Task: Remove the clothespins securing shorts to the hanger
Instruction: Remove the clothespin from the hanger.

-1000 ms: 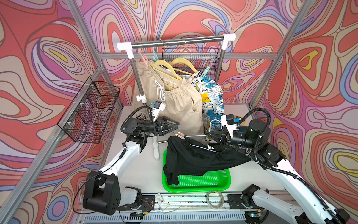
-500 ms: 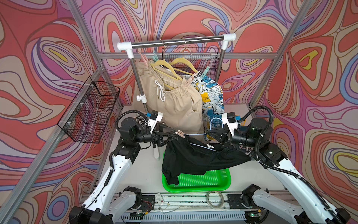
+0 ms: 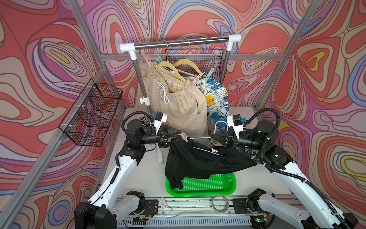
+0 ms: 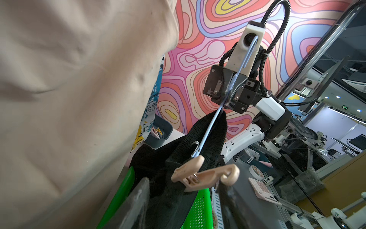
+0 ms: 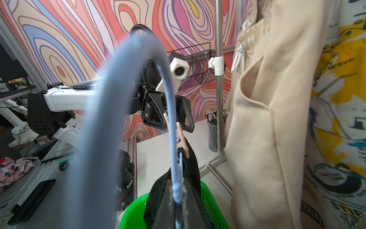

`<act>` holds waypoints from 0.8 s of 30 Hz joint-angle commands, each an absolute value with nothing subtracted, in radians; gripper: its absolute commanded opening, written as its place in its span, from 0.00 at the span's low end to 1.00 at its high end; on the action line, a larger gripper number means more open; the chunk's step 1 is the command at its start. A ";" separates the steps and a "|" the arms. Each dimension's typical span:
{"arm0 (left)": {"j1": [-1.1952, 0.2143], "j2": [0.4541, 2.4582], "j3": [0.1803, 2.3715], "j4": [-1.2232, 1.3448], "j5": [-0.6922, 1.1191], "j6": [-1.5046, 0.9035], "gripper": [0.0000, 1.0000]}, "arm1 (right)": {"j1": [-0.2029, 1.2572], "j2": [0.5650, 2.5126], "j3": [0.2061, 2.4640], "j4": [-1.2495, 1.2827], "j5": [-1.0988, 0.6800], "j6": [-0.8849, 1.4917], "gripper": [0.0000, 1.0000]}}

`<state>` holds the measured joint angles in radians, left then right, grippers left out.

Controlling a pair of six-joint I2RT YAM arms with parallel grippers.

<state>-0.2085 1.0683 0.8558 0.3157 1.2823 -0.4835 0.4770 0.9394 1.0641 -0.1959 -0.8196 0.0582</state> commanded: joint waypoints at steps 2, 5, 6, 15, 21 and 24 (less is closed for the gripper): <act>-0.214 1.042 0.851 0.352 1.275 -0.471 0.55 | 0.471 0.957 1.079 -0.141 -0.849 0.066 0.00; -0.224 1.038 0.868 0.292 1.261 -0.427 0.54 | 0.471 0.977 1.094 -0.156 -0.859 0.065 0.00; -0.228 1.040 0.869 0.290 1.255 -0.422 0.54 | 0.471 0.981 1.097 -0.158 -0.864 0.065 0.00; -0.243 1.054 0.873 0.289 1.247 -0.411 0.43 | 0.469 0.968 1.087 -0.141 -0.870 0.074 0.00; -0.247 1.055 0.871 0.286 1.253 -0.401 0.39 | 0.458 0.968 1.077 -0.121 -0.889 0.088 0.00; -0.254 1.058 0.868 0.301 1.259 -0.413 0.38 | 0.453 0.968 1.071 -0.111 -0.894 0.094 0.00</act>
